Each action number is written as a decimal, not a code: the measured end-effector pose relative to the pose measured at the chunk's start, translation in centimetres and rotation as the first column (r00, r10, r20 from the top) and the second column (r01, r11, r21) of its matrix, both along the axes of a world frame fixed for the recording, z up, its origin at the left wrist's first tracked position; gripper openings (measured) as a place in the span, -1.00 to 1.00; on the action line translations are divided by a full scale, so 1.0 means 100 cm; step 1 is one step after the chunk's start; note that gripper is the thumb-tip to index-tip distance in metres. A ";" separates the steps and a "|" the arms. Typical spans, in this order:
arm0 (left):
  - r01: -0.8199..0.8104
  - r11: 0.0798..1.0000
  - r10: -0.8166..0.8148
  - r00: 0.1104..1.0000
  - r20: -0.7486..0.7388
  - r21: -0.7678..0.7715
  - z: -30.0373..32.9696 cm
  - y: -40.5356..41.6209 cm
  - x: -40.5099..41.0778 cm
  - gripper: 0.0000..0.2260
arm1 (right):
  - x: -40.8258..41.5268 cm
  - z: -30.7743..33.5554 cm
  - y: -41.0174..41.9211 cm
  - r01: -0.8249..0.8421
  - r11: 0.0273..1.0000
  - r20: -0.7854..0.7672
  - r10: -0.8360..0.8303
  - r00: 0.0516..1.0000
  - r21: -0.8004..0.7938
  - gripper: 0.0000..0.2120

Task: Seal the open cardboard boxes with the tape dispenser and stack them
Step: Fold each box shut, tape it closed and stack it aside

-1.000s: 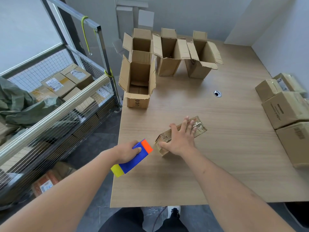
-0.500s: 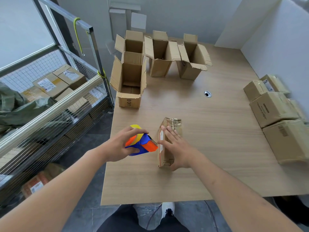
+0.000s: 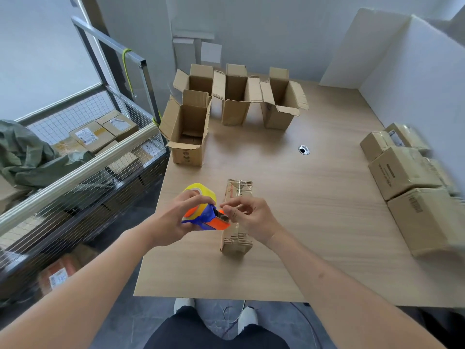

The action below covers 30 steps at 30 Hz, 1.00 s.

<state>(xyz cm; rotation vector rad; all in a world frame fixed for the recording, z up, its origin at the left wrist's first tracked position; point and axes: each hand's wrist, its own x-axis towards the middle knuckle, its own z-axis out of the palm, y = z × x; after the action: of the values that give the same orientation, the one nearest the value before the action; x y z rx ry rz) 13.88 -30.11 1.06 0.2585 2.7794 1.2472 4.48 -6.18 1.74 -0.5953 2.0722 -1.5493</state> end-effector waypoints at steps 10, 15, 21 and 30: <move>0.036 0.998 -0.035 0.999 0.028 -0.058 0.032 0.042 0.008 -0.42 | -0.003 0.021 0.030 -0.079 0.997 0.192 0.077 0.978 0.003 -0.85; 0.056 0.994 -0.044 0.991 0.128 -0.090 0.038 0.048 0.008 -0.35 | -0.004 0.027 0.045 -0.107 0.994 0.371 0.109 0.922 -0.027 -0.58; 0.090 0.983 -0.060 0.981 0.183 -0.161 0.042 0.051 0.006 -0.29 | -0.002 0.012 0.045 -0.048 0.999 0.222 0.051 0.974 -0.018 -0.91; 0.128 0.984 -0.102 0.974 0.204 -0.120 0.027 0.056 0.022 -0.48 | 0.015 -0.013 0.052 0.203 0.978 0.158 -0.208 0.965 0.047 -0.85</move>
<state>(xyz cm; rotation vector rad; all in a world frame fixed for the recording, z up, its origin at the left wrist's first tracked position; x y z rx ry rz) 16.09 -24.47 3.72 0.2662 2.6221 0.9981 5.98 -0.96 0.44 -0.2388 2.0819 -1.6171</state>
